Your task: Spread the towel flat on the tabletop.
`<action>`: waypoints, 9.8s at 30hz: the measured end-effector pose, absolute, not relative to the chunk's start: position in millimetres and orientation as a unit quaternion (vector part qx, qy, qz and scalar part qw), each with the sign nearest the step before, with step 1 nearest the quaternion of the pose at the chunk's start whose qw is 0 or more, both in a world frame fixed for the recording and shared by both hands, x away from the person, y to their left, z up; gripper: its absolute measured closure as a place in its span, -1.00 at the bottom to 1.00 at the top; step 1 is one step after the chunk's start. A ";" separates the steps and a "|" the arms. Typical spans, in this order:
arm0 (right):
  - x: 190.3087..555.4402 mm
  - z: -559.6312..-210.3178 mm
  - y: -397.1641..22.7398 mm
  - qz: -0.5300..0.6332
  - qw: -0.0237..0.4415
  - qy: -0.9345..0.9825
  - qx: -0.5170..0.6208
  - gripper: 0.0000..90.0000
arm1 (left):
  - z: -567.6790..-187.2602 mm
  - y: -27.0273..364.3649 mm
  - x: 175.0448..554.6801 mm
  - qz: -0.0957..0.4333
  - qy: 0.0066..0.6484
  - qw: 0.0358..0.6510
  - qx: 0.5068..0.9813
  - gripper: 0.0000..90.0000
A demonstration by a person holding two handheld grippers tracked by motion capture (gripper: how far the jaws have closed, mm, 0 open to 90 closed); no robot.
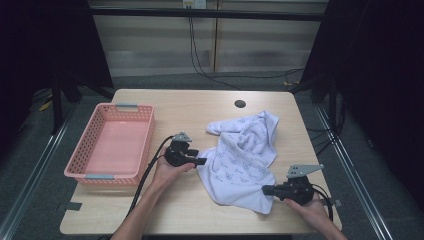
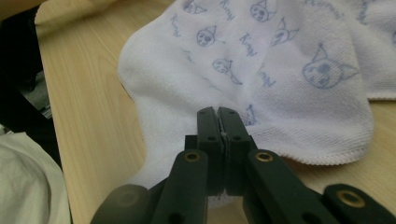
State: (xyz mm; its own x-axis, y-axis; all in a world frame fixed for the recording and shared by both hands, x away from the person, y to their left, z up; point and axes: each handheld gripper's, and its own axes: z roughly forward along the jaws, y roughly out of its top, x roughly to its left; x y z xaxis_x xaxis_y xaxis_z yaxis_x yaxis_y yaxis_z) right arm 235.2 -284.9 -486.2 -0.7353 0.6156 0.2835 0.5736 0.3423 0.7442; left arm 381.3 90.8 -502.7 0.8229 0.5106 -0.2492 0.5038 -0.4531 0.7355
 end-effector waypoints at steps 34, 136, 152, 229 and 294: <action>275.9 -404.4 -310.3 0.550 0.098 0.740 0.374 0.98 | -419.6 132.3 365.8 -0.018 0.301 0.527 0.794 0.89; 257.2 -490.3 -303.1 0.348 0.095 0.815 0.454 0.96 | -497.3 126.7 291.5 0.010 0.287 0.380 0.879 0.94; 184.1 -461.2 -311.3 0.444 0.037 0.805 0.392 0.70 | -465.5 177.6 217.7 -0.094 0.260 0.454 0.847 0.95; 327.6 -491.8 -286.7 0.386 0.118 0.807 0.431 0.97 | -484.1 164.0 296.9 -0.051 0.357 0.441 0.822 0.97; 204.2 -467.8 -307.0 0.422 0.099 0.809 0.398 0.37 | -469.2 64.1 279.4 -0.018 0.194 0.415 0.889 0.88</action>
State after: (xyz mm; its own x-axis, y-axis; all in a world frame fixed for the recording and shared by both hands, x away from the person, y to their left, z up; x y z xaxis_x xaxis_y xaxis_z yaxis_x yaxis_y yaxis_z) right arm 204.2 -307.0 -467.8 -0.6639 0.7268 0.1759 0.5601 0.3275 0.7610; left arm 279.4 64.1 -469.2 0.9240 0.3298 -0.1937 0.3603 -0.5803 0.7304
